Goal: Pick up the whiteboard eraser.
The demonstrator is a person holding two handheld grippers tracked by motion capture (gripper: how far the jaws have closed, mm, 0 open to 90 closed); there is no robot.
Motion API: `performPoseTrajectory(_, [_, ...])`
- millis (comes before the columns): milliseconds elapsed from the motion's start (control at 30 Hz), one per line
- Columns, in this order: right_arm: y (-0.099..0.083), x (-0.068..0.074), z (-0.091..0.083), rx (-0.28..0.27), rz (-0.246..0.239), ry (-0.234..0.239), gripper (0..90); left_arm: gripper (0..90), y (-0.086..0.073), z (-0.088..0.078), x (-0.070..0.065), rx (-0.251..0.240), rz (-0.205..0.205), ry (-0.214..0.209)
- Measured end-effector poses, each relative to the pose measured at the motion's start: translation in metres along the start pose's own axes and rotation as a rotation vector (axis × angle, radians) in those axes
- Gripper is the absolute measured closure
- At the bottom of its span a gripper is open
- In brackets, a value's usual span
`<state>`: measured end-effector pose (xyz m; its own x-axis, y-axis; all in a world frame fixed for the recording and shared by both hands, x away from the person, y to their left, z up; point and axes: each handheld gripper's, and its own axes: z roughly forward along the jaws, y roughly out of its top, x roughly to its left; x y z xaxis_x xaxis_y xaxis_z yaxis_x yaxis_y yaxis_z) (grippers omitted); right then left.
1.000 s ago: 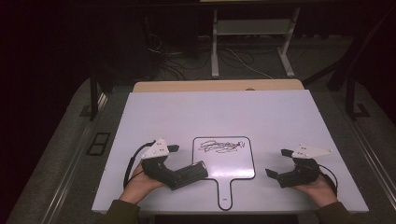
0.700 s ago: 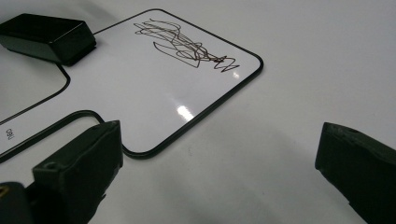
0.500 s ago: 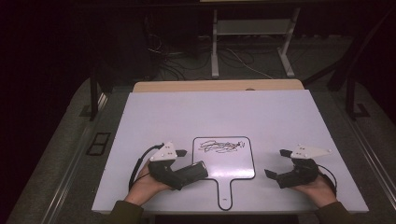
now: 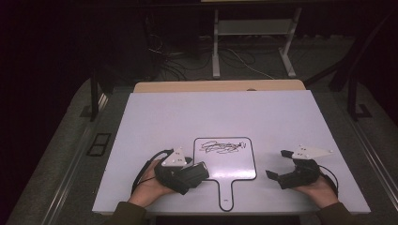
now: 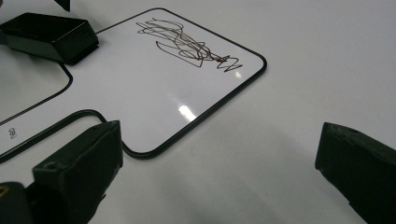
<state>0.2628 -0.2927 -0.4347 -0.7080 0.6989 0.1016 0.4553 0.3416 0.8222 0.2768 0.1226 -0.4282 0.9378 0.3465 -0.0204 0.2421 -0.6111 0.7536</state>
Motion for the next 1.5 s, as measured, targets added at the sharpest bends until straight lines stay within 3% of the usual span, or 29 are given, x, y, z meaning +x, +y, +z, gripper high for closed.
performPoseTrajectory(533, [0.000,0.000,0.000,0.000,-0.002,0.004,0.0,24.6,-0.008,0.003,0.003,0.093,0.001,-0.006])
performPoseTrajectory(900, [0.000,0.000,0.000,0.004,0.001,0.004,0.0,31.9,-0.010,0.005,0.004,0.134,0.032,0.008])
performPoseTrajectory(1300, [0.001,-0.001,0.000,-0.007,0.010,0.004,0.0,39.0,-0.010,0.004,0.006,0.132,0.027,-0.003])
performPoseTrajectory(1500, [0.001,-0.001,0.001,-0.005,0.013,0.003,0.0,39.2,-0.011,0.002,0.008,0.129,-0.004,-0.023])
